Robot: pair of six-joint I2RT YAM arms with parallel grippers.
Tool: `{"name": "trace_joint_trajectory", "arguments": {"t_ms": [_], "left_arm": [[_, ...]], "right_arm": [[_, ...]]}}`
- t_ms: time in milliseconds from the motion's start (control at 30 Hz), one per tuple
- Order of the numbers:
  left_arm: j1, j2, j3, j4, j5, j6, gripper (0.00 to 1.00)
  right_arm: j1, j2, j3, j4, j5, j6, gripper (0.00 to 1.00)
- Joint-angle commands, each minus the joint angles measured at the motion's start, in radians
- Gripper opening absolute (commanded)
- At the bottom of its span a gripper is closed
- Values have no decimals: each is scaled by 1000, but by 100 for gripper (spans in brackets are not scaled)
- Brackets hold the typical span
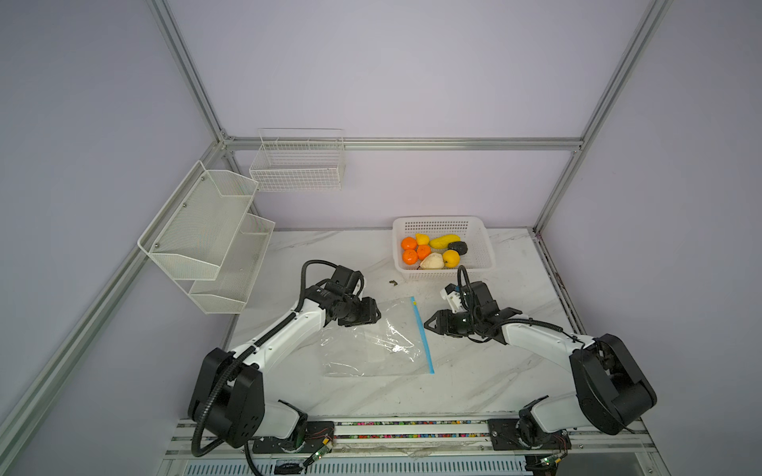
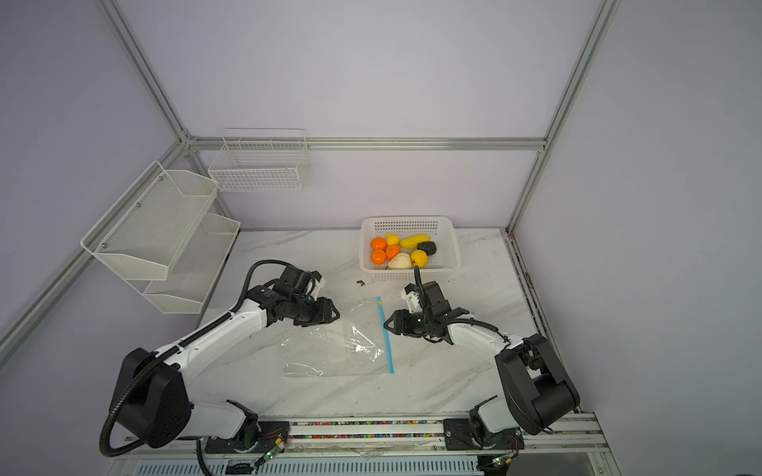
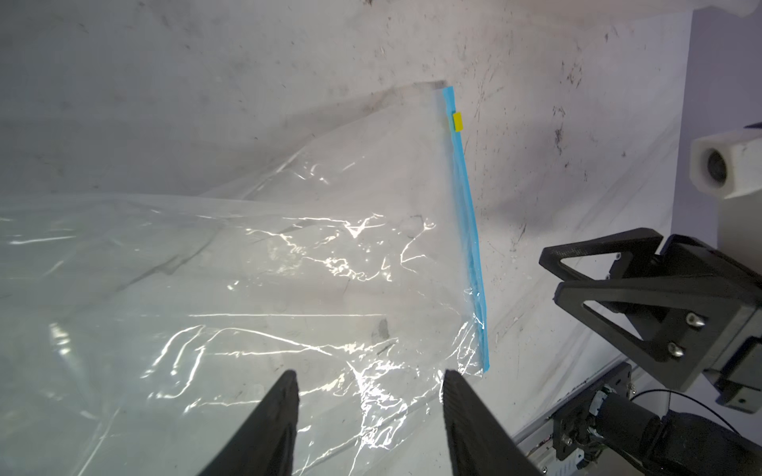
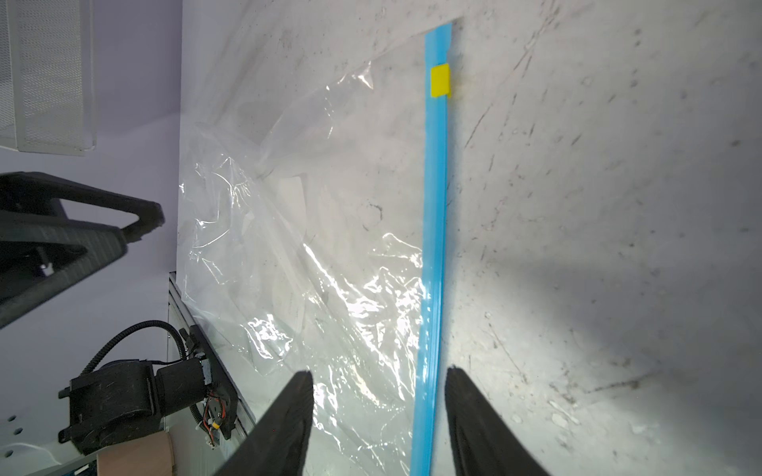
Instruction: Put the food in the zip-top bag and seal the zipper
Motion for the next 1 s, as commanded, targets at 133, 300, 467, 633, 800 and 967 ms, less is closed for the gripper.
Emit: {"name": "trace_joint_trajectory", "arguments": {"t_ms": [133,300,467,633,800,967], "left_arm": [[-15,47,28,116,156,52,57],[-15,94,1,155,178,53,57],[-15,136,-9,200,173,52,56],[-15,200,-17,247,204,40,57],[-15,250,-31,279,210,35,57],[-15,277,-50,305,213,27,56]], "right_arm": [[-6,42,-50,75,-25,-15,54],[-6,60,-61,101,-32,-13,53],[-6,80,-80,117,-31,-8,53],[-7,88,-98,136,-42,8,52],[-6,107,-119,193,-84,38,47],[-6,125,-129,224,-105,66,47]]}}
